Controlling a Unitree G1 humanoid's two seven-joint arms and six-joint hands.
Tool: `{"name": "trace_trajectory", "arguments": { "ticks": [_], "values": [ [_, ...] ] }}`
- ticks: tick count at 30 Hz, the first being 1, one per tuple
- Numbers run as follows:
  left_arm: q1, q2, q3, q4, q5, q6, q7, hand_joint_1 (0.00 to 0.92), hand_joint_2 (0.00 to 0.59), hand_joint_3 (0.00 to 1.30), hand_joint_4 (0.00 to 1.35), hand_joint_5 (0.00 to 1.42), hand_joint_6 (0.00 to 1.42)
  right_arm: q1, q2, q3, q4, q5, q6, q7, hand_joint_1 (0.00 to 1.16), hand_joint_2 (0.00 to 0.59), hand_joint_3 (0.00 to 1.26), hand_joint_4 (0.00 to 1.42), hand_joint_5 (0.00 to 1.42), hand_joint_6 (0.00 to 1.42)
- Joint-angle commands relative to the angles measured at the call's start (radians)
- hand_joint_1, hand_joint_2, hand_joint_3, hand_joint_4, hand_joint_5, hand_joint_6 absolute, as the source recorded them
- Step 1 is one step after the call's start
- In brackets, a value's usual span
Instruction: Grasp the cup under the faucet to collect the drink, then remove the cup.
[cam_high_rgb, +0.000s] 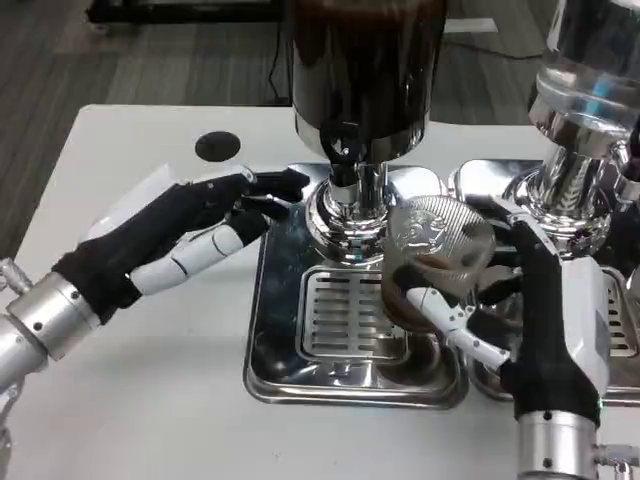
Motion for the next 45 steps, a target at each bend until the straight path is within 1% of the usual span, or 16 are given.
{"name": "trace_trajectory", "arguments": {
  "ticks": [1, 8, 13, 24, 30, 37, 45],
  "values": [
    [0.016, -0.008, -0.016, -0.006, 0.005, -0.015, -0.024, 0.000, 0.171, 0.26, 0.25, 0.30, 0.35, 0.007, 0.006, -0.002, -0.063, -0.016, -0.015, -0.002, 0.68, 0.213, 0.50, 0.53, 0.67, 0.83],
    [0.018, -0.009, -0.019, -0.004, 0.009, -0.014, -0.030, 0.000, 0.171, 0.26, 0.25, 0.30, 0.33, 0.033, 0.002, 0.002, -0.115, -0.034, -0.012, 0.014, 0.68, 0.213, 0.51, 0.53, 0.68, 0.84],
    [0.018, -0.006, -0.020, -0.001, 0.011, -0.014, -0.032, 0.000, 0.172, 0.26, 0.25, 0.31, 0.32, 0.061, -0.011, 0.004, -0.162, -0.050, -0.017, 0.044, 0.68, 0.214, 0.51, 0.53, 0.68, 0.85],
    [0.042, -0.004, -0.027, -0.017, 0.006, -0.016, -0.043, 0.000, 0.172, 0.26, 0.25, 0.31, 0.31, 0.102, -0.016, 0.001, -0.215, -0.051, -0.022, 0.082, 0.68, 0.221, 0.52, 0.55, 0.69, 0.86],
    [0.079, 0.000, -0.025, -0.069, -0.018, -0.010, -0.063, 0.000, 0.172, 0.26, 0.24, 0.30, 0.31, 0.129, -0.015, 0.005, -0.245, -0.045, -0.027, 0.100, 0.68, 0.221, 0.52, 0.55, 0.69, 0.86],
    [0.155, 0.015, -0.009, -0.166, -0.065, 0.028, -0.084, 0.000, 0.170, 0.26, 0.24, 0.31, 0.31, 0.190, -0.018, 0.017, -0.307, -0.045, -0.036, 0.122, 0.67, 0.229, 0.53, 0.55, 0.71, 0.86],
    [0.215, 0.035, 0.017, -0.247, -0.100, 0.085, -0.091, 0.000, 0.168, 0.26, 0.24, 0.31, 0.31, 0.266, -0.036, 0.026, -0.383, -0.032, -0.046, 0.154, 0.68, 0.235, 0.53, 0.56, 0.71, 0.87]
  ]
}}
